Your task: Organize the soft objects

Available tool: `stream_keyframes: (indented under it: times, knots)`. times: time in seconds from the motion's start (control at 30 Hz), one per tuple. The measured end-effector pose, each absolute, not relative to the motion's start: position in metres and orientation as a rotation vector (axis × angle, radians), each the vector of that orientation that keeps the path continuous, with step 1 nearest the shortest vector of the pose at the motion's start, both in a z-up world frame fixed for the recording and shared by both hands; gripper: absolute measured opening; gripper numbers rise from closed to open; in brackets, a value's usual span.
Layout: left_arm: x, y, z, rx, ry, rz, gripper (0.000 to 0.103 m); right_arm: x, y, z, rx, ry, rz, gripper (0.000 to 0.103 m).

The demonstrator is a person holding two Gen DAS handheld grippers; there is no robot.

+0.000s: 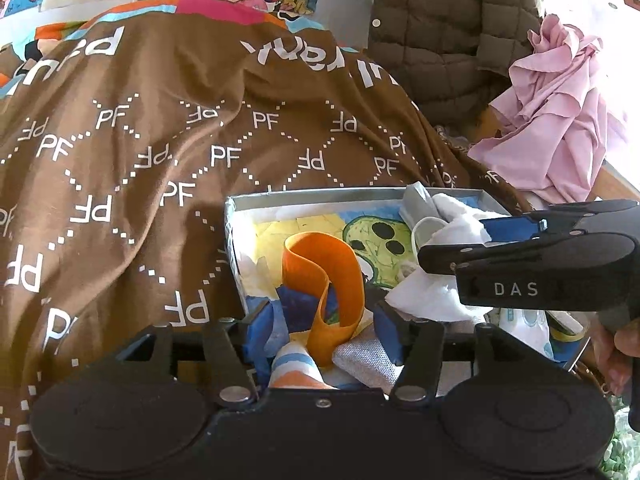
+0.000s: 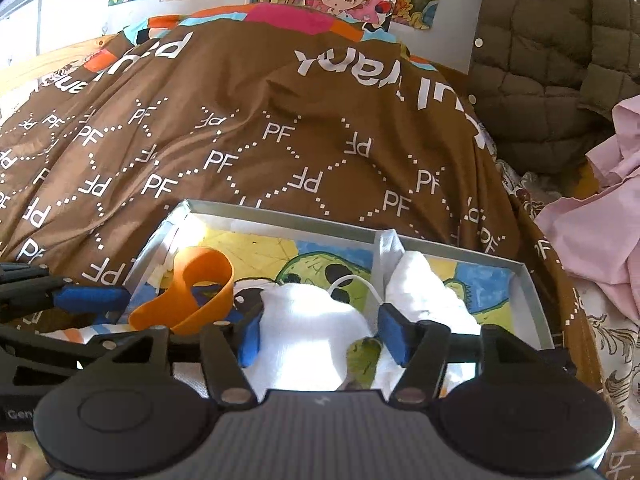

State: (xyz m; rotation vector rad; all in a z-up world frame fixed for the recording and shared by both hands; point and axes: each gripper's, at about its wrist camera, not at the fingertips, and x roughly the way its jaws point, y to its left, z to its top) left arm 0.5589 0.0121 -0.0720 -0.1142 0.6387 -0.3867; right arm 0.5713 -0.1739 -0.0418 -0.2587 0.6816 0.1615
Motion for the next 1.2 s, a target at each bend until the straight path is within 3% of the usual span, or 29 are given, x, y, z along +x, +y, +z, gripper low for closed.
stream_keyframes:
  times: [0.4, 1.2]
  knots:
    - [0.54, 0.013, -0.062, -0.098, 0.595, -0.366, 0.081, 0.561, -0.188, -0.027, -0.22, 0.645, 0.148, 0.084]
    - [0.504, 0.017, -0.036, -0.132, 0.519, -0.289, 0.1, 0.513, -0.227, -0.001, -0.122, 0.552, 0.112, 0.098]
